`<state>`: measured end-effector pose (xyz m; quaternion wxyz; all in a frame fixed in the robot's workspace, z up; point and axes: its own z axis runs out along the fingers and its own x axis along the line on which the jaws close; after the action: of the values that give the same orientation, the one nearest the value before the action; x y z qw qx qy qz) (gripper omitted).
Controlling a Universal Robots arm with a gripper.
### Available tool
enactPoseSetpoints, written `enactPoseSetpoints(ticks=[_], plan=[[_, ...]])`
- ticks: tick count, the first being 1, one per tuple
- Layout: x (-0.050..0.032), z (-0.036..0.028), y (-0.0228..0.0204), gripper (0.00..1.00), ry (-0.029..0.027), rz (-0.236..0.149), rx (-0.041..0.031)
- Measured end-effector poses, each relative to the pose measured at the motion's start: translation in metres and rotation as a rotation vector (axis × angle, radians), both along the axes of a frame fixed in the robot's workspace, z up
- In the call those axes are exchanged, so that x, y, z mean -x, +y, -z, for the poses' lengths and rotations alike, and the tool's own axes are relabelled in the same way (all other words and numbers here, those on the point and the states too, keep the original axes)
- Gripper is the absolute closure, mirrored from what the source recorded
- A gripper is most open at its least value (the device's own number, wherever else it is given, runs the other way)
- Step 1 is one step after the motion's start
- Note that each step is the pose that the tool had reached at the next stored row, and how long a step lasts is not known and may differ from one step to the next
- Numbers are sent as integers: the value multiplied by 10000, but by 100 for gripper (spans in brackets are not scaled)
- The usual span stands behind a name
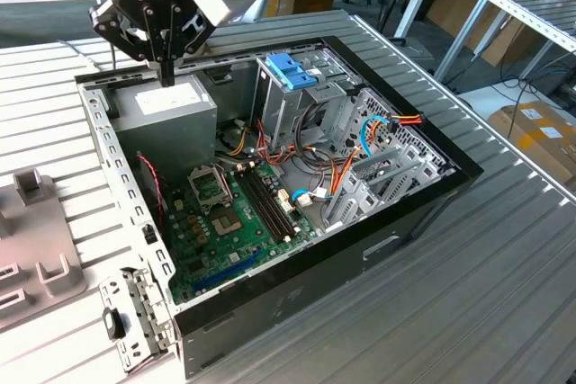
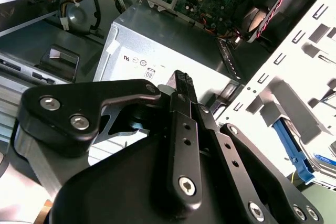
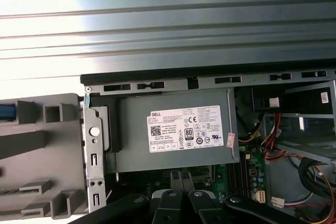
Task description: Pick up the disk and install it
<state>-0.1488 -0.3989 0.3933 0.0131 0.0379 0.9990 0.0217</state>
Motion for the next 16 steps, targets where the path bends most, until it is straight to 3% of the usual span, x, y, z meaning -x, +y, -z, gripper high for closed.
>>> enactPoseSetpoints(ticks=[16], plan=[[51,0,0,89,0,0,0]])
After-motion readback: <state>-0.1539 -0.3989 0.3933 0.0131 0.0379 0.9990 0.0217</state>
